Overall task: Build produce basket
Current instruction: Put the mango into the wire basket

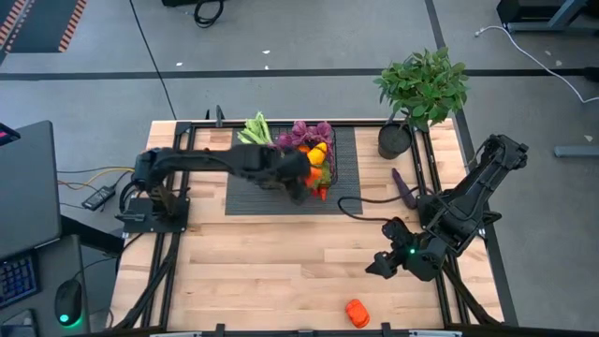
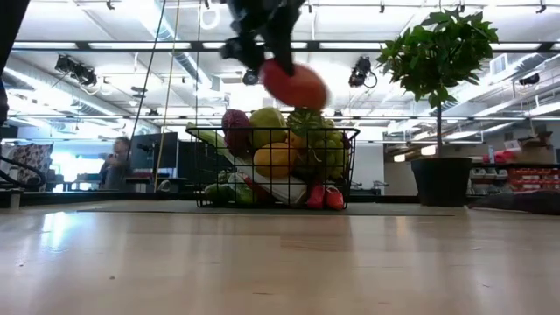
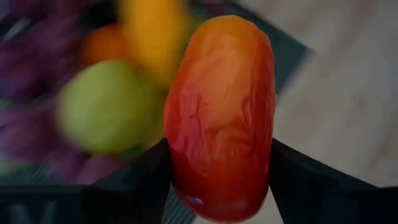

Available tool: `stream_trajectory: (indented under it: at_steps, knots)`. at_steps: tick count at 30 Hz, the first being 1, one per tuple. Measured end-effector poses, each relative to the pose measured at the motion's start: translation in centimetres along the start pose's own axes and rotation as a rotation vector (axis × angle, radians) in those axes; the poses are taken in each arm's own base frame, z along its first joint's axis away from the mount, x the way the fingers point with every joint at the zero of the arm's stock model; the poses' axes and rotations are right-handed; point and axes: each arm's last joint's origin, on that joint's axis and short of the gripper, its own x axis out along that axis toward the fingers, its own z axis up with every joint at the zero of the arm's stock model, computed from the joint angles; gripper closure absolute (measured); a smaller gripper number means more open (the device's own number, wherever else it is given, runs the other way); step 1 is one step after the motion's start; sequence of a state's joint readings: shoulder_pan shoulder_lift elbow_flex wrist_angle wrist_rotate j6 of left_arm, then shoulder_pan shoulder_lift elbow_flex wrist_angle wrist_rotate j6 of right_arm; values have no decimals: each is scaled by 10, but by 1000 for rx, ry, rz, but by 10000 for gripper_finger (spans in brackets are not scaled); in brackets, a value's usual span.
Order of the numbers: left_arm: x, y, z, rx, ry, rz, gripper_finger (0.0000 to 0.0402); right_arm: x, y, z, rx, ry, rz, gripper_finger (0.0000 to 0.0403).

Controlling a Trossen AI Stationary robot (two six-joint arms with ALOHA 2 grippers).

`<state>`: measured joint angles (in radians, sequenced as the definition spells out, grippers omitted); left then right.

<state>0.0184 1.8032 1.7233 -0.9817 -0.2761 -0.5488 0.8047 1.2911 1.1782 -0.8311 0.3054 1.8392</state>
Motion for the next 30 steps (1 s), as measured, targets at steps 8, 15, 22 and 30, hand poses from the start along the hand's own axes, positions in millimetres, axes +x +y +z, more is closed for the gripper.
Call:
stream_trajectory:
  at_steps: [8,15,22,30]
  knots:
    - [-18,38,3,-365,-8,177,172,0,0,0,-156,38,-11,32]
    - [-35,44,4,-440,-102,212,169,0,-7,-1,-295,106,-76,32]
    - [-40,59,-11,-538,-49,419,159,-2,-19,4,-374,62,-208,32]
    - [-14,54,-14,-527,44,462,130,-3,-22,7,-456,2,-236,32]
